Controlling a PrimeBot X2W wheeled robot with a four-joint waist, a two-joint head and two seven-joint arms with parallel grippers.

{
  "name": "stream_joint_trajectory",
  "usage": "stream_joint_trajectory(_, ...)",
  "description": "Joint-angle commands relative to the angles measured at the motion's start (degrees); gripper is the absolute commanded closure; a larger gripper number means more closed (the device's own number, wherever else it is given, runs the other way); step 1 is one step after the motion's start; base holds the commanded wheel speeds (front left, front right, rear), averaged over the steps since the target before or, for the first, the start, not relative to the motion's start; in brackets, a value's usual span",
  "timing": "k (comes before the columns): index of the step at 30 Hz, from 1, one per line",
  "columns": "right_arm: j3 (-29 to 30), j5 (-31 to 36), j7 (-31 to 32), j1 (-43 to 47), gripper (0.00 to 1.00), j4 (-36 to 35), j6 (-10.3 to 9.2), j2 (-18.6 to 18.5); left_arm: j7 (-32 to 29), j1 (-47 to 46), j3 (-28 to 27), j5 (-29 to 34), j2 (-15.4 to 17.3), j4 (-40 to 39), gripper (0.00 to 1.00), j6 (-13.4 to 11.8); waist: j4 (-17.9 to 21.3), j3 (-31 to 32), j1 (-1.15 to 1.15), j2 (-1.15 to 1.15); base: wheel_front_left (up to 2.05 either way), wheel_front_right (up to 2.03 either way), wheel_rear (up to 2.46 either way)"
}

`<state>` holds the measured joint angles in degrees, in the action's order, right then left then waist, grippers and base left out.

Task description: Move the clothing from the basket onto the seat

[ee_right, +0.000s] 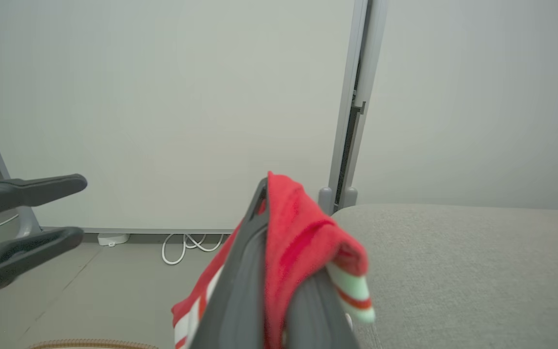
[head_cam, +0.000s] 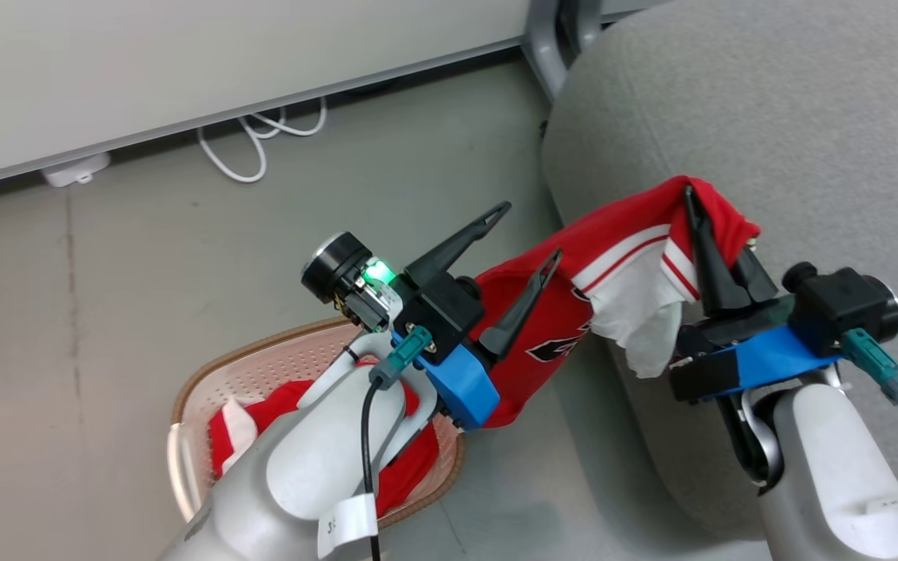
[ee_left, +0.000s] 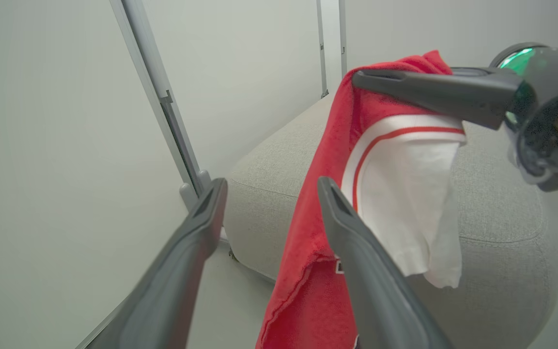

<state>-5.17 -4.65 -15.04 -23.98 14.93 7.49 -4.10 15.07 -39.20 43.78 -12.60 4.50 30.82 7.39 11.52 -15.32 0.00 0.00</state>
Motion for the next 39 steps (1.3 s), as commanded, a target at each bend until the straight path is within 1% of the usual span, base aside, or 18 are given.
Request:
stream_joint_trajectory(1,0.60,0.31,-0.21,0.91,1.00,-0.66,0.01,-0.31,0.17,0.57,0.38,-0.06,0.38,-0.16,0.00,0.09,2.16,-0.71,0.00,0.00,0.00,0.00,0.00)
stream_joint_trajectory(5,3.16,0.46,-0.22,2.49,1.00,-2.12,0.01,-0.77,0.16,0.94,1.71,-0.52,0.40,-0.29,0.00,0.10,4.49,-1.00,0.00,0.00,0.00,0.00,0.00)
stream_joint_trajectory(11,6.31,0.57,-0.22,4.71,1.00,-3.94,0.01,-1.31,0.16,1.13,3.81,-1.29,0.33,-0.24,0.00,0.10,6.68,-1.29,0.00,0.00,0.00,0.00,0.00)
stream_joint_trajectory(18,7.23,0.74,-0.22,5.63,1.00,-4.73,0.01,-1.15,0.16,1.25,4.14,-1.89,0.18,-0.43,0.00,0.10,7.13,-1.08,0.00,0.00,0.00,0.00,0.00)
stream_joint_trajectory(23,7.69,0.75,-0.22,2.97,1.00,-6.03,0.01,-0.96,0.16,0.17,4.07,-1.59,0.44,-0.98,0.00,0.10,6.63,-2.19,0.00,0.00,0.00,0.00,0.00)
stream_joint_trajectory(26,8.27,0.82,-0.21,-0.19,1.00,-7.33,0.01,-1.32,0.16,-0.94,3.90,-1.13,0.84,-1.37,0.00,0.11,6.39,-3.82,0.00,0.00,0.00,0.00,0.00)
stream_joint_trajectory(31,10.60,0.47,-0.21,-9.84,1.00,-9.69,0.01,-3.98,0.16,-3.03,3.60,-0.23,2.02,-2.04,0.00,0.11,5.96,-8.32,0.00,0.00,0.00,0.00,0.00)
stream_joint_trajectory(35,14.81,0.81,-0.21,-19.31,1.00,-11.26,0.01,-8.08,0.16,-5.69,3.91,0.64,3.00,-2.47,0.00,0.11,5.28,-13.42,0.00,0.00,0.00,0.00,0.00)
stream_joint_trajectory(39,20.55,0.76,-0.20,-28.89,1.00,-12.64,0.01,-13.33,0.16,-8.36,3.95,1.29,4.19,-2.75,0.00,0.11,4.78,-18.44,0.00,0.00,0.00,0.00,0.00)
